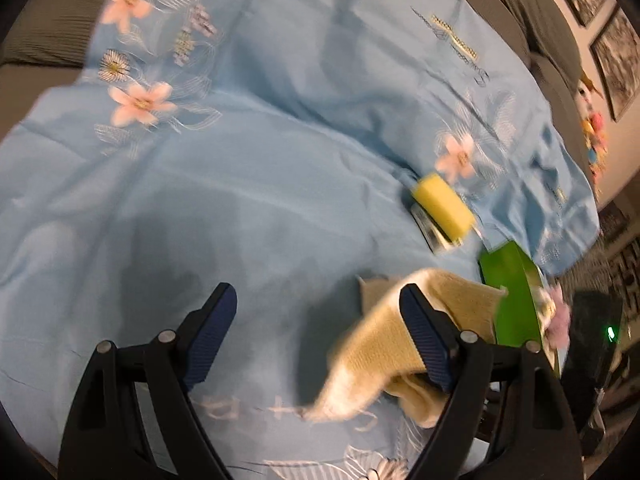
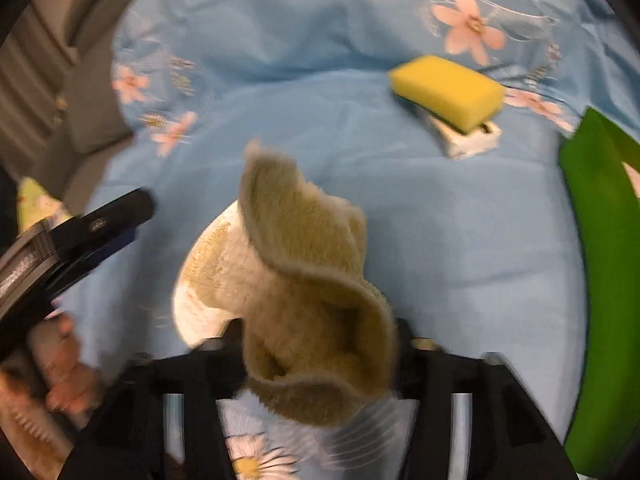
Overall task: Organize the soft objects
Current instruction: 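Grasp the beige towel with the right tool, then lift the beige towel with the right tool off the sheet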
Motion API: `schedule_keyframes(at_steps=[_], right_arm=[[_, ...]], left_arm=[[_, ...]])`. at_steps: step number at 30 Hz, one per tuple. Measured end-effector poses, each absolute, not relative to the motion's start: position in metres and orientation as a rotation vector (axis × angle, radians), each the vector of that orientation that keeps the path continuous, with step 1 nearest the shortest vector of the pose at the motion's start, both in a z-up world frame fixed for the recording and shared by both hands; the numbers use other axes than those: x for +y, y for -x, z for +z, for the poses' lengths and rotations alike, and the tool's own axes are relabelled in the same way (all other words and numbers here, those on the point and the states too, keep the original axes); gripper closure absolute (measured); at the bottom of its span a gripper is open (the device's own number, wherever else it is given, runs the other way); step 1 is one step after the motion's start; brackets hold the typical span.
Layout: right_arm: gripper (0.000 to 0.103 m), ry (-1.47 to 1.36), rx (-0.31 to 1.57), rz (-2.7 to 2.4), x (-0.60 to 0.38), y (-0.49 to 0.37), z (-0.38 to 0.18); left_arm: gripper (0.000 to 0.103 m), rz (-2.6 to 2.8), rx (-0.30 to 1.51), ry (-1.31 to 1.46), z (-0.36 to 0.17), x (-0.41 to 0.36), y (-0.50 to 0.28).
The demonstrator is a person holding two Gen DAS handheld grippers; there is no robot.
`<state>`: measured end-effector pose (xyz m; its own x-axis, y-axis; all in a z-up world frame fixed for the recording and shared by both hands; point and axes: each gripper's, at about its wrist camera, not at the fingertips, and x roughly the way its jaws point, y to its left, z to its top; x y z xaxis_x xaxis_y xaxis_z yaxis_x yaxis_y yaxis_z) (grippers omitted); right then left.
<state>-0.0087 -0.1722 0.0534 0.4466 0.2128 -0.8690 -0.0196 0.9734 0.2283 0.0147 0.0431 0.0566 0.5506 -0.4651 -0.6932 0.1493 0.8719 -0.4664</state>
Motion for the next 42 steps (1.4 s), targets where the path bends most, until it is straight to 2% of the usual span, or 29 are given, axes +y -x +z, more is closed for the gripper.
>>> schedule_keyframes(at_steps=[2,11,18,27,31,35,42], right_arm=[[0.023,-0.185,1.094,0.091,-0.177,0.011,0.056],[0.018,-0.313,0.958,0.016,-0.222,0.034,0.093],[0.018,-0.539,0.988,0.121,-0.237,0.031,0.081],[0.018,-0.537,1.065,0.049,-0.235,0.020,0.057],[0.018,-0.542,1.018,0.006,-0.247,0.024,0.063],[0.010,-0.605,0.985,0.011,-0.258,0.023,0.059],[0.010,-0.703,1.105,0.168,-0.233,0.012,0.033]], left_arm=[[0.020,-0.407,0.941,0.346,0.054,0.030,-0.012],[0.020,-0.475,0.958,0.267,0.047,0.002,-0.004],[0.020,-0.544,1.007,0.241,0.036,-0.021,0.002],[0.020,-0.593,1.079,0.207,0.020,-0.042,0.005],[0.020,-0.594,1.092,0.207,0.018,-0.044,0.006],[0.020,-0.592,1.087,0.194,0.017,-0.048,0.008],[0.022,-0.590,1.064,0.149,0.015,-0.056,0.010]])
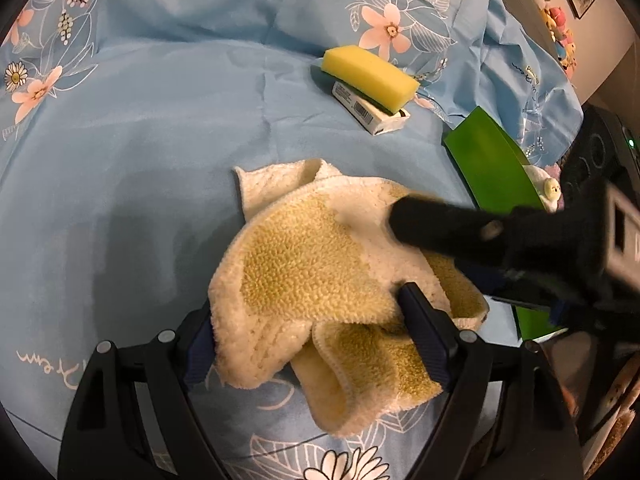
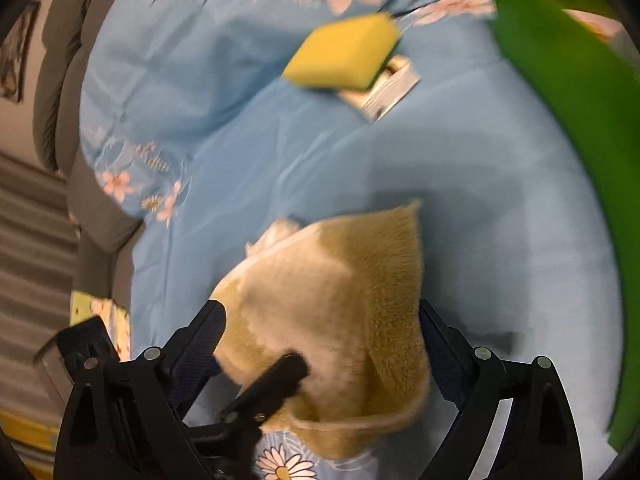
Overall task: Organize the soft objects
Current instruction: 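Lift the beige towel with the right tool off the sheet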
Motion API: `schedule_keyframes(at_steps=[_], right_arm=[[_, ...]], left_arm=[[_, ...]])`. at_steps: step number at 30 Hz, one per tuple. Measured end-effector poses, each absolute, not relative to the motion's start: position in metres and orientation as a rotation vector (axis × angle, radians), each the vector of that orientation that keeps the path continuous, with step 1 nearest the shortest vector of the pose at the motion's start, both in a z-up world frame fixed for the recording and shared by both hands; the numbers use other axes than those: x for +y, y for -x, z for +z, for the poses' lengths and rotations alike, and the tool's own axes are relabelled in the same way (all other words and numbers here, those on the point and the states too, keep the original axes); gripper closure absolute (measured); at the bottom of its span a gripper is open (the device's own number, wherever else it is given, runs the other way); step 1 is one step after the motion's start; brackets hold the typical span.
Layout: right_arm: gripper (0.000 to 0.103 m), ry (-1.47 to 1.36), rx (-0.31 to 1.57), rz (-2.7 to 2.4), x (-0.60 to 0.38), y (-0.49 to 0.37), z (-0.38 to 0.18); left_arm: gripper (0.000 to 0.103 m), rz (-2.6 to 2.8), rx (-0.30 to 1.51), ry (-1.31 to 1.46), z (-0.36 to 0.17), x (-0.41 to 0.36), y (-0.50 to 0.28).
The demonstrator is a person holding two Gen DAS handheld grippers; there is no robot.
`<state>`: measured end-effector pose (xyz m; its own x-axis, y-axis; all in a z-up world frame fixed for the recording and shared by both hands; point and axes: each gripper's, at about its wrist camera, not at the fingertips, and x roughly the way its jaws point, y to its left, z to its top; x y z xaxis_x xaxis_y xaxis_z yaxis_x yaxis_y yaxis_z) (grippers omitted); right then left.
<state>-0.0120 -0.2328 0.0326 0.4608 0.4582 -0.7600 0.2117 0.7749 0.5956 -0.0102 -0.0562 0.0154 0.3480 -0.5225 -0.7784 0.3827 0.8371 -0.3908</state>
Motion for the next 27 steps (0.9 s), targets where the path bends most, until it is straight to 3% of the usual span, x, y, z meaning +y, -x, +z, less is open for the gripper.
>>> schedule_keyframes(at_steps=[3,6,10,12,15,27], right_arm=[[0.010,-0.695,1.130,0.232,-0.215,0.009,0.028],[0.018,-0.653,1.135,0.273,-0.202,0.005,0.029],[0.028,-0.596,1.122,0.246,-0.196,0.005,0.029],[0.036,-0.616,1.122,0.252,-0.201,0.005,0.028],[0.041,-0.628,1.116,0.252,-0.204,0.007,0.028],[0.042,-0.583,0.945,0.312,-0.192,0.021,0.066]], left_arm=[[0.025,-0.593,1.057,0.146,0.015,-0.057,0.010],[0.045,-0.607,1.048,0.152,0.015,-0.059,0.011],[0.057,-0.619,1.045,0.187,0.016,-0.059,0.011],[0.060,-0.619,1.046,0.201,0.016,-0.058,0.011],[0.063,-0.620,1.032,0.193,0.020,-0.059,0.013],[0.065,-0.596,0.862,0.147,0.055,-0.047,0.030]])
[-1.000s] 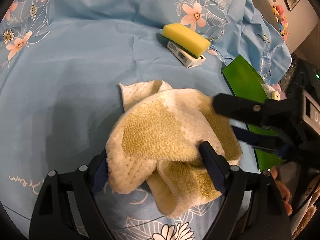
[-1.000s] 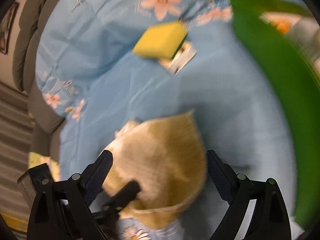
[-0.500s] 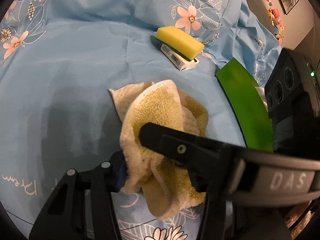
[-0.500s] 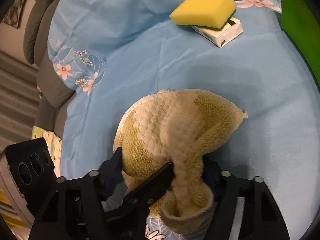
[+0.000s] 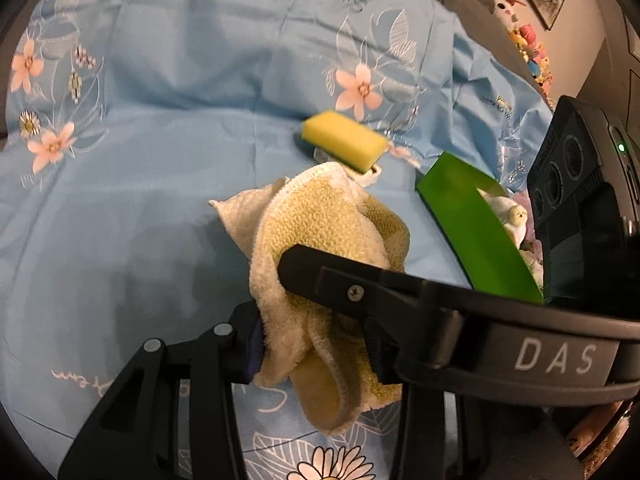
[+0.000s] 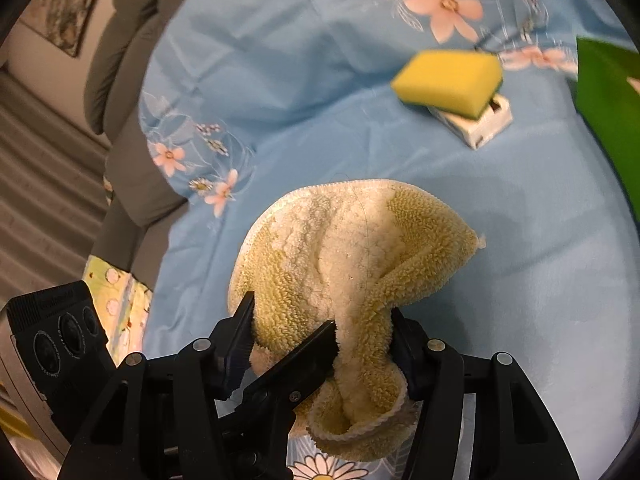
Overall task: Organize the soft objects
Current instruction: 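Lift the beige towel with the right tool off the sheet, then carry the towel with the right tool over the green box and release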
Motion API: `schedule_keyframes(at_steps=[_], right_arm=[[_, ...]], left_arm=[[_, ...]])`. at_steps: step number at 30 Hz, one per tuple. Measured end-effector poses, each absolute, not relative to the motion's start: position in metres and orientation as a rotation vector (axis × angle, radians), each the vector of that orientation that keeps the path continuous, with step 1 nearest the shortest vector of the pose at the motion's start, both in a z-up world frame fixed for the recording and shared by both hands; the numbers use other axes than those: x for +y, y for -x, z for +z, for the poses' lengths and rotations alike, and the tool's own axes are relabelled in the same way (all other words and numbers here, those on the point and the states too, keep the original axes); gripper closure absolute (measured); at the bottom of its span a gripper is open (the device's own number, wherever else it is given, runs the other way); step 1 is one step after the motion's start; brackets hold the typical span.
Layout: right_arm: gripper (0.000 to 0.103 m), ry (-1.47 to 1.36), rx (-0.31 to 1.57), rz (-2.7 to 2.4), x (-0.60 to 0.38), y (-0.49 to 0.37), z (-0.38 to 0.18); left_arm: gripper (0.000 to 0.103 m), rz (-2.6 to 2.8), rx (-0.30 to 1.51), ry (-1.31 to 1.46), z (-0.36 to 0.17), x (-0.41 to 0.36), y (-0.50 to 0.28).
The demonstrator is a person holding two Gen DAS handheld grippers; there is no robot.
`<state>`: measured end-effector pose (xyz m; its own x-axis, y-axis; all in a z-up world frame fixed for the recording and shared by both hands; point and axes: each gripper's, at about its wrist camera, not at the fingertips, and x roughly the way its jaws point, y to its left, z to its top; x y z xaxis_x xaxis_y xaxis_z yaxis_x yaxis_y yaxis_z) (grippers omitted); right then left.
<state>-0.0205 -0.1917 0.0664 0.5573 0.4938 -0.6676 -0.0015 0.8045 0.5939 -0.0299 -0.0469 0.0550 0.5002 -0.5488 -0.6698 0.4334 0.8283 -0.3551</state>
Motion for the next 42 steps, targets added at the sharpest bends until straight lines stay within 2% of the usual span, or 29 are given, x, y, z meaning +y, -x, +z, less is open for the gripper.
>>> schedule_keyframes(at_steps=[6,13,21,25,31,42], right_arm=[[0.042,-0.554,0.890,0.319,-0.188,0.025,0.087],[0.042,-0.545,0.737,0.295,-0.215,0.047,0.131],[0.045,-0.603,0.574,0.166,-0.278,0.078,0.162],[0.050,-0.632,0.507,0.063,-0.313,0.092,0.167],[0.056,-0.660,0.431,-0.070,-0.359,0.113,0.164],[0.056,-0.846,0.310,-0.231,-0.444,0.160,0.144]], left_arm=[[0.066,-0.594,0.797,0.123,0.072,-0.048,0.036],[0.066,-0.641,0.669,0.086,0.112,-0.071,0.048],[0.067,-0.751,0.567,0.002,0.148,-0.135,0.058],[0.072,-0.819,0.529,-0.046,0.157,-0.175,0.063],[0.072,-0.922,0.513,-0.096,0.159,-0.234,0.066],[0.073,-1.056,0.495,-0.203,0.158,-0.330,0.096]])
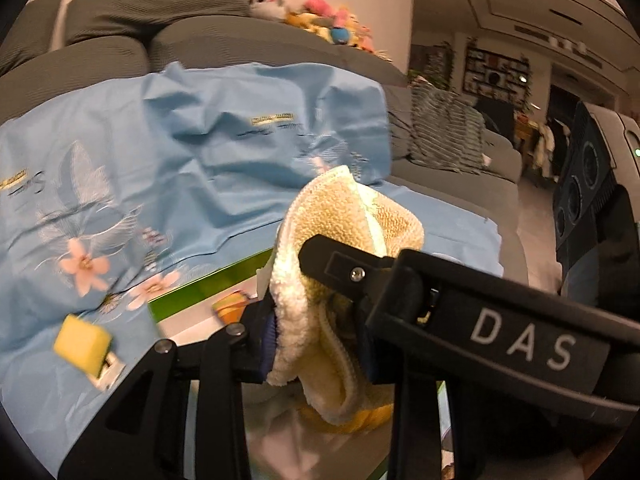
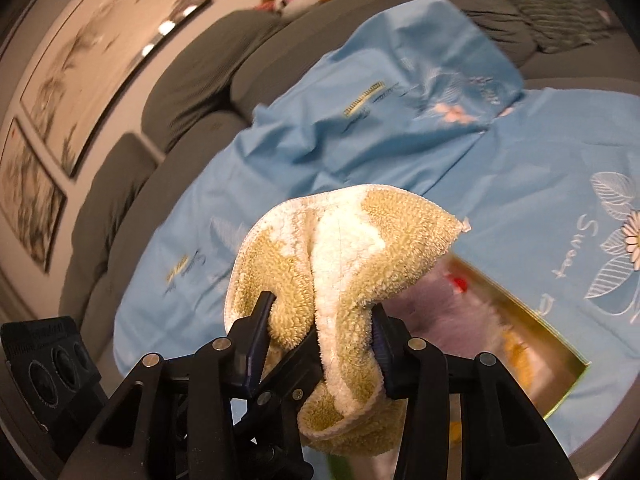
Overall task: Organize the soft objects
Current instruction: 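Carry the towel with the right tool over the green box and release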
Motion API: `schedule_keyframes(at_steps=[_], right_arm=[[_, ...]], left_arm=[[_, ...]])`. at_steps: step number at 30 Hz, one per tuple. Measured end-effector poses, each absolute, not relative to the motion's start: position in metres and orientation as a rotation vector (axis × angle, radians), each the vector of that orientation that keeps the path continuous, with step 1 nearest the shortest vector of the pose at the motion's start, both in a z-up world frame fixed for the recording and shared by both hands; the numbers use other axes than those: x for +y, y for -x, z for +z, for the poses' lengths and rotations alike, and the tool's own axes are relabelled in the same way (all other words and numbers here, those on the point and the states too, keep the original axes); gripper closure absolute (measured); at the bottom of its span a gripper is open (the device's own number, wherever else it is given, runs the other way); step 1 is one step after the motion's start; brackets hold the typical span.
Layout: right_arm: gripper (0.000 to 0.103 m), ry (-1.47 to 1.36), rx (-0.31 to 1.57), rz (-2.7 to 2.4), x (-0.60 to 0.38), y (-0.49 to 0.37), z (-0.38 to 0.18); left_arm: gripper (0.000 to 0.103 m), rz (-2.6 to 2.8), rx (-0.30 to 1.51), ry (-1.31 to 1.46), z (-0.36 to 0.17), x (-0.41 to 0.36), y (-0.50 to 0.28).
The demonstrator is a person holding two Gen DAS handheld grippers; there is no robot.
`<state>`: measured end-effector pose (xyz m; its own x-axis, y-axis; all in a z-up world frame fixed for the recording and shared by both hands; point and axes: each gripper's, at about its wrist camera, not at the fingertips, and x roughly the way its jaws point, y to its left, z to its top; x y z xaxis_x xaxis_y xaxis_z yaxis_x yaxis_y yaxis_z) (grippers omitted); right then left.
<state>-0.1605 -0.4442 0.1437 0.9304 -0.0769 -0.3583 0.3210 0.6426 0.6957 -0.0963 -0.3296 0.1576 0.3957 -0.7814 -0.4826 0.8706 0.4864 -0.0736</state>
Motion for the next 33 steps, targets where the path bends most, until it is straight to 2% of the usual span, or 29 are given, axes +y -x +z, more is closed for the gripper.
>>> schedule_keyframes(at_steps=[6,16,26,28,30,31,32,33], right_arm=[[0.056,-0.905,0.356,-0.308,-0.469,0.157,0.123],[0.056,-1.006,0.625,-0.349,-0.490,0.122,0.065],[0.056,-1.014,0.688,-0.378,-0.495,0.117,0.051],[0.052,-1.020,0.669,-0.371,-0.493,0.122,0.056],[0.035,-1.003,0.660,-0.371,-0.489,0.124,0.063],[0.030,-0.982,0.656,-0.376,-0.487,0.125,0.068],[0.024,-0.959,0.645,-0.382,-0.484,0.127,0.073],[0.022,-0.944,0.636,-0.389,-0.482,0.129,0.076]], left_arm=[[0.072,-1.103,0.586,-0.221,0.140,-0.359,0.085],[0.073,-1.033,0.914,-0.223,0.085,-0.381,0.057],[0.071,-1.002,1.010,-0.165,0.069,-0.378,0.049],[0.064,-1.011,0.997,-0.132,0.073,-0.371,0.053],[0.056,-1.038,0.993,-0.093,0.078,-0.360,0.056],[0.044,-1.053,0.997,-0.073,0.082,-0.354,0.057],[0.040,-1.060,0.997,-0.058,0.085,-0.347,0.059],[0.035,-1.061,0.993,-0.046,0.088,-0.341,0.061]])
